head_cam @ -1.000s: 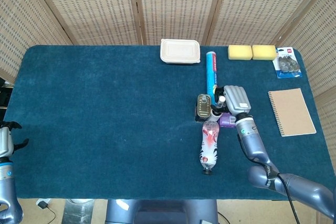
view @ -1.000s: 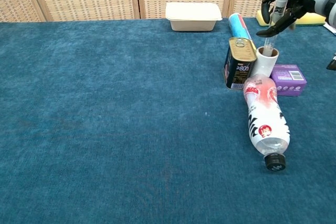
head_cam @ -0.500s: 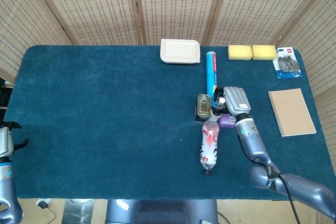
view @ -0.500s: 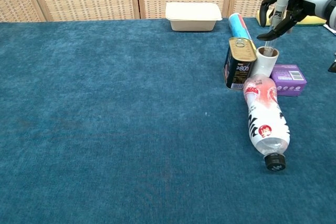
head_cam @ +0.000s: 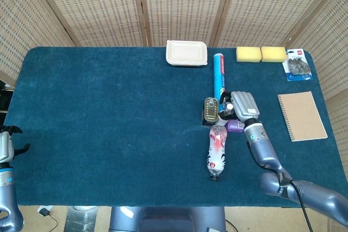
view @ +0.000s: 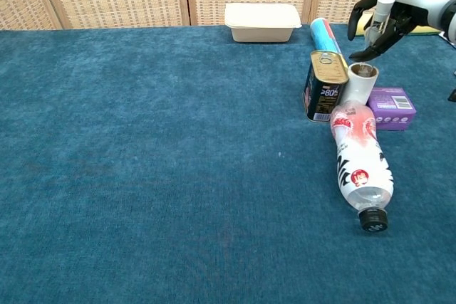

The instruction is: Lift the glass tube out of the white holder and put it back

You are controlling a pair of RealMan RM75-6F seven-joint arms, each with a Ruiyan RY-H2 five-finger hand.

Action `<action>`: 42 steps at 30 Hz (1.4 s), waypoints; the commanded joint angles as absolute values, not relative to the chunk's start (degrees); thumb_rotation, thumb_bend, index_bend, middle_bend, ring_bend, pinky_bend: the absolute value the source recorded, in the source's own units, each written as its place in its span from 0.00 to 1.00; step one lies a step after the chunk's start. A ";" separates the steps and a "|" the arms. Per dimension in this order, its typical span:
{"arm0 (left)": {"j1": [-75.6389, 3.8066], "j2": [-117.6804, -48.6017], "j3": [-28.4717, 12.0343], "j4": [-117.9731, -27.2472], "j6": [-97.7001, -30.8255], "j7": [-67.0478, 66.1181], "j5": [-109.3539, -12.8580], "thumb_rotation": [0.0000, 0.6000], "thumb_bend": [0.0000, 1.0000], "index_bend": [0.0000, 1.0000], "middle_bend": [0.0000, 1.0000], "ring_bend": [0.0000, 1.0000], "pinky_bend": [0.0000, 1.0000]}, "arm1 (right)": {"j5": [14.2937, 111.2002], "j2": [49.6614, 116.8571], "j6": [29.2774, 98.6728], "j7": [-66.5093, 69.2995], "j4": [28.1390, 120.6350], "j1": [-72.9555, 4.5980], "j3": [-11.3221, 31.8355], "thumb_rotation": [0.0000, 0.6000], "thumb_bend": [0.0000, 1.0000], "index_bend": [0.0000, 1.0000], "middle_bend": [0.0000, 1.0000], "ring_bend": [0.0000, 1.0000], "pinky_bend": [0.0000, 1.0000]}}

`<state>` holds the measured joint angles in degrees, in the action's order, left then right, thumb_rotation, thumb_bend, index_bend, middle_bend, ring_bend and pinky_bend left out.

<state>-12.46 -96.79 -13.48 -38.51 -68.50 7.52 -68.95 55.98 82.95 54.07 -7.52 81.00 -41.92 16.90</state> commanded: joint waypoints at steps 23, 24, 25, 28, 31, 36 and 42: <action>-12.46 -96.81 -13.48 -38.50 -68.49 7.52 -68.94 1.00 0.15 0.45 0.42 0.23 0.32 | 56.56 79.66 54.08 -6.92 84.59 -41.33 16.94 1.00 0.18 0.39 0.36 0.35 0.41; -12.47 -96.80 -13.49 -38.50 -68.48 7.51 -68.95 1.00 0.15 0.45 0.42 0.23 0.32 | 56.86 79.10 54.44 -6.63 85.36 -41.18 17.20 1.00 0.18 0.38 0.35 0.34 0.41; -12.49 -96.81 -13.49 -38.49 -68.46 7.51 -68.95 1.00 0.15 0.45 0.42 0.23 0.32 | 57.41 78.23 55.10 -6.37 86.66 -40.87 17.46 1.00 0.18 0.37 0.35 0.34 0.40; -12.52 -96.81 -13.48 -38.46 -68.43 7.50 -68.96 1.00 0.15 0.45 0.42 0.23 0.32 | 58.76 75.90 57.46 -6.71 90.05 -40.03 18.08 1.00 0.18 0.36 0.33 0.32 0.39; -12.55 -96.81 -13.48 -38.43 -68.40 7.55 -68.98 1.00 0.15 0.45 0.42 0.23 0.32 | 59.76 73.71 59.74 -7.80 93.38 -39.36 18.68 1.00 0.18 0.36 0.33 0.31 0.38; -12.59 -96.80 -13.44 -38.38 -68.34 7.67 -69.04 1.00 0.15 0.45 0.42 0.23 0.32 | 60.98 70.34 62.64 -9.39 98.37 -38.43 19.57 1.00 0.18 0.35 0.32 0.30 0.37; -12.84 -96.79 -13.36 -38.21 -68.12 7.86 -69.25 1.00 0.15 0.45 0.42 0.23 0.32 | 61.98 65.80 66.08 -12.54 105.30 -36.24 19.11 1.00 0.18 0.35 0.32 0.29 0.36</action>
<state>-12.85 -96.79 -13.36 -38.21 -68.13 7.86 -69.26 61.61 67.48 64.75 -11.03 103.14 -37.26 19.37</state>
